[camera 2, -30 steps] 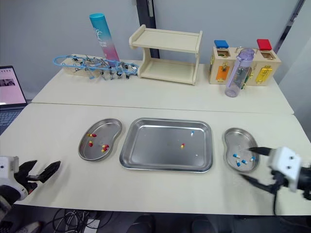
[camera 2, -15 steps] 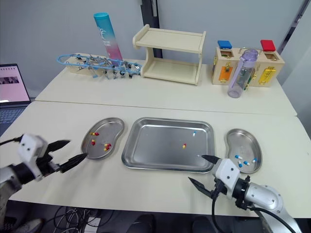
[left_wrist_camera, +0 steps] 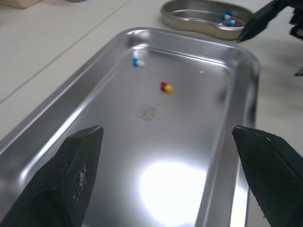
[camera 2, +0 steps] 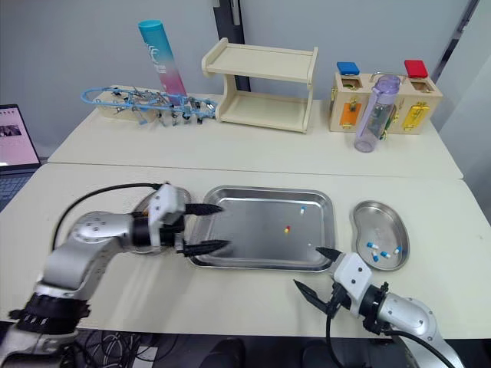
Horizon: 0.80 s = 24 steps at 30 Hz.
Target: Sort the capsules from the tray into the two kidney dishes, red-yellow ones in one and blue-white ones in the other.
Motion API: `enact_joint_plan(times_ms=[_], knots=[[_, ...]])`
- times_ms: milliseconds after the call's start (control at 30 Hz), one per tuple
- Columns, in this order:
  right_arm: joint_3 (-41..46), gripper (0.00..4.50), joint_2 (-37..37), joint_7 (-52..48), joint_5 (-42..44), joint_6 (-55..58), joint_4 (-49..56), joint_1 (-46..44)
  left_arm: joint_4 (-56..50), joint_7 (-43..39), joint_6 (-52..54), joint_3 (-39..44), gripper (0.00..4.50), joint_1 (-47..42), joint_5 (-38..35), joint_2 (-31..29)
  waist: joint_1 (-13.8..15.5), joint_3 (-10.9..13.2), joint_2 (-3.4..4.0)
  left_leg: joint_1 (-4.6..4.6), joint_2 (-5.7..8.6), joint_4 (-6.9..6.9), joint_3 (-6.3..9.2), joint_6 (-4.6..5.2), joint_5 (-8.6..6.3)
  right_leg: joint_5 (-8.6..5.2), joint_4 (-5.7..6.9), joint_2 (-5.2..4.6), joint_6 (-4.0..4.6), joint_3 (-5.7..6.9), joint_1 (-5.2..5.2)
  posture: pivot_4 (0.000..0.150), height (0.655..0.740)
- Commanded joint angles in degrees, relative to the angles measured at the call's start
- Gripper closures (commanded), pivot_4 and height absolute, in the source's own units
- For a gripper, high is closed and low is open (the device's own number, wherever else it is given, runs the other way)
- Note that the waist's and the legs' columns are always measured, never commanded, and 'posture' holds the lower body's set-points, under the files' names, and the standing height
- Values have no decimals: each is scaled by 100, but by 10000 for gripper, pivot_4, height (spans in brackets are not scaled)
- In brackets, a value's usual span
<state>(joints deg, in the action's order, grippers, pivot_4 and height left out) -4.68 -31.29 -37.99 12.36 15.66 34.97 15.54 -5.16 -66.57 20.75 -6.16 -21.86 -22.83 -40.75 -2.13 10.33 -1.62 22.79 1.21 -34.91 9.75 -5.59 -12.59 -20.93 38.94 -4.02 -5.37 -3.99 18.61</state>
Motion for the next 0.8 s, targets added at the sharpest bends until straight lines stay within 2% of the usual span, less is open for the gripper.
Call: enact_joint_plan(times_ms=[33,100,367,500,633,800], knots=[[-179,0,40,92,-72,11,227,-15,670,39,-437,-517,13072,-543,485,533,26,0,1,0,1,-1,1,0,0,0,2,0,0,1,0,1500,7400],[-235,0,46,139,-82,39,243,-34,1111,98,-664,-735,19386,-829,755,865,33,-1,-1,1,3,-7,3,1,1,0,4,0,-1,3,-2,1500,7400],[-241,0,24,289,-66,118,339,9,2288,615,-774,-1301,19386,-1640,1515,2017,22,-2,-3,7,6,-11,4,1,1,0,-1,-1,-2,3,-1,1500,7400],[-293,0,52,364,-95,118,348,17,2472,959,-531,-1447,19386,-1795,1771,2445,11,-2,-3,7,5,-10,4,1,2,0,1,0,-2,3,1,1500,7400],[-299,0,104,450,-83,127,367,26,2492,1326,-175,-1476,19386,-1774,1969,2741,21,-2,-3,7,6,-11,5,1,2,0,1,-1,-3,3,-1,1500,7400],[-300,0,112,497,-85,132,387,41,2208,1534,193,-1515,19386,-1534,2110,2751,12,-2,-3,6,5,-11,5,1,2,0,1,-1,-3,3,-1,1500,7400]])
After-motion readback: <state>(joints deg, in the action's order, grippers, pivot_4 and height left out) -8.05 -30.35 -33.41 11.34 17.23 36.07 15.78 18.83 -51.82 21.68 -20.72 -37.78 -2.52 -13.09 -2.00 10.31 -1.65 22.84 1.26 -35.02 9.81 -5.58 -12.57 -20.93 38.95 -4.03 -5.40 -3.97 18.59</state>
